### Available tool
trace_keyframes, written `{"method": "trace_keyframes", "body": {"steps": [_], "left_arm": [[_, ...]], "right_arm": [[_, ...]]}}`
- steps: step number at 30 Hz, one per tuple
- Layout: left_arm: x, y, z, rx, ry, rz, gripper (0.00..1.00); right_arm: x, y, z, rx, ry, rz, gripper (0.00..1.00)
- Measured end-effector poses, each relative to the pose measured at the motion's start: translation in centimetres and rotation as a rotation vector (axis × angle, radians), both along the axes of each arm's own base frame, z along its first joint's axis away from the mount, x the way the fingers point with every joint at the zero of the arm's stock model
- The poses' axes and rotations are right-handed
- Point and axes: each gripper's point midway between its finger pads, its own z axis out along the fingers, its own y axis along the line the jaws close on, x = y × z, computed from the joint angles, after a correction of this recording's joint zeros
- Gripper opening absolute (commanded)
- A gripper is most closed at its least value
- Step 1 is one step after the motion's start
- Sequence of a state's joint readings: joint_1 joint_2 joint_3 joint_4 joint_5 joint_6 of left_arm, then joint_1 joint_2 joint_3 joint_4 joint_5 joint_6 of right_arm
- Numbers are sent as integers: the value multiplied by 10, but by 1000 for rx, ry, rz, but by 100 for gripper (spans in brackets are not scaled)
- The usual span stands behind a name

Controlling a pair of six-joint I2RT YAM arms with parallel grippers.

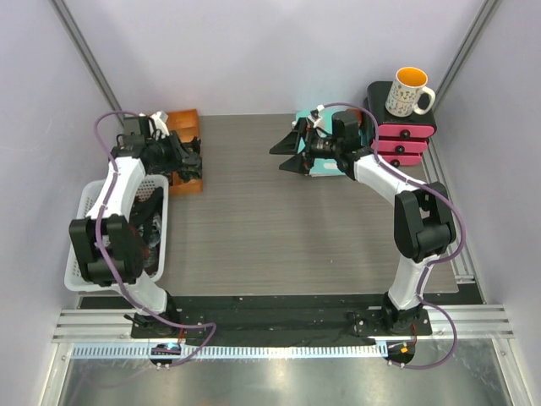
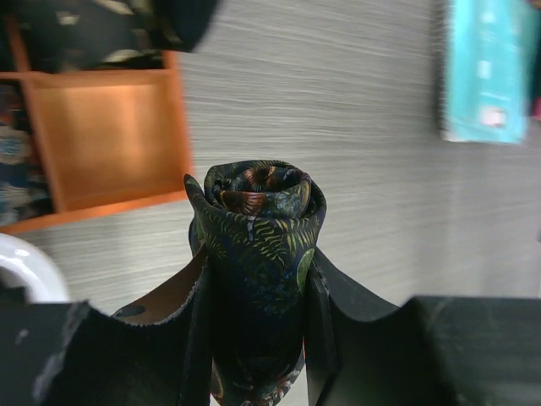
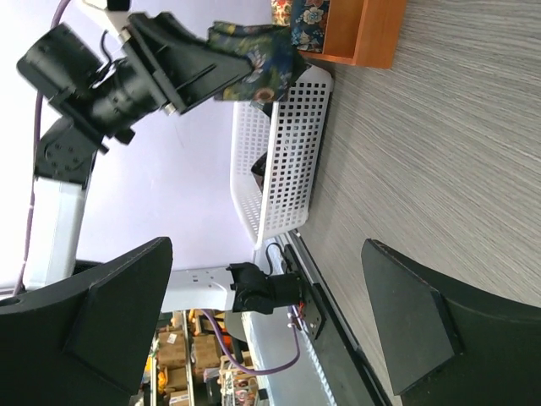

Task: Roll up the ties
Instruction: Place the tie in the storage box.

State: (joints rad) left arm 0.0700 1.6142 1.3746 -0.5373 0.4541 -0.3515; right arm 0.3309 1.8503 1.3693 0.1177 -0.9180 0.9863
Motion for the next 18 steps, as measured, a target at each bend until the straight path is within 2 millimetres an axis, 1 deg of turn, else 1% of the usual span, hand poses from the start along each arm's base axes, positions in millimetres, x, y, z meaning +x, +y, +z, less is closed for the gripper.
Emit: {"method": "trace_keyframes", "body": {"steps": [1,3,7,12,18], "left_arm": [[4,8,-8,22,20,15,0],[7,15,-20,43,54,31,0],[15,17,-40,48,106,34,0],[27,18,-53,40,131,39,0],[43,25,-61,60,134,58,0]], "right_arm": [[0,0,-1,-3,-1,1,100],[0,-1,-2,-7,-1,2,100],[1,-4,-4,-15,-2,-1,100],[1,-6,-7,-24,-3,0,100],[1,-7,-7,-27,-6,-1,100]]}}
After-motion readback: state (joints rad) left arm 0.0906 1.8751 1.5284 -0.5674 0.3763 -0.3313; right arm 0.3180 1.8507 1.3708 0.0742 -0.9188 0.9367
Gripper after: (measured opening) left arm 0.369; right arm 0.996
